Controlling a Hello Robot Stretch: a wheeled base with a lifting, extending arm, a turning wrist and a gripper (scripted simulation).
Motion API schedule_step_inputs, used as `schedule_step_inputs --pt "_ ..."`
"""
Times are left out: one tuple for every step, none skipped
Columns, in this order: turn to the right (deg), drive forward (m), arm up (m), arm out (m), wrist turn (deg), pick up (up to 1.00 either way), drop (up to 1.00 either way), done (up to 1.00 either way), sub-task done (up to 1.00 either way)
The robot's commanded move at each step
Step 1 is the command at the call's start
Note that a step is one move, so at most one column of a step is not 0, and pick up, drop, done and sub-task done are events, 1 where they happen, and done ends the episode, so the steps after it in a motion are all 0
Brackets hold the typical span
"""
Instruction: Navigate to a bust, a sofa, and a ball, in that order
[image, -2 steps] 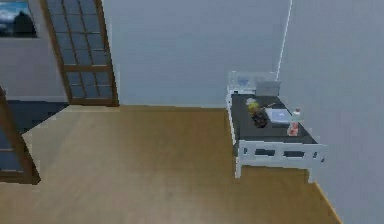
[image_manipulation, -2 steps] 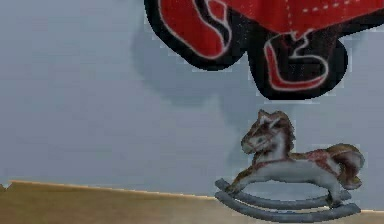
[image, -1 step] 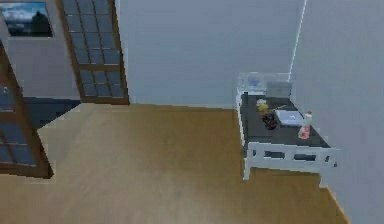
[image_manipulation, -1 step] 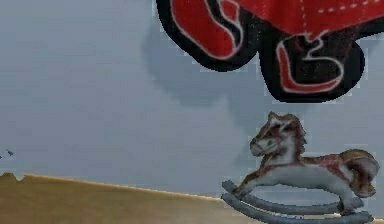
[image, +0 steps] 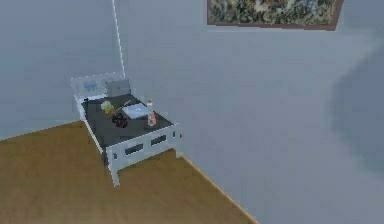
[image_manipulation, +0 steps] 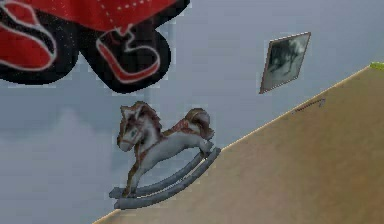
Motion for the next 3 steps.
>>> schedule_step_inputs --pt "6.0 0.0 0.0 0.0 0.0 0.0 0.0 0.0 0.0" --pt "0.0 0.2 0.0 0.0 0.0 0.0 0.0 0.0 0.0" --pt "-45.0 0.0 0.0 0.0 0.0 0.0 0.0 0.0 0.0"
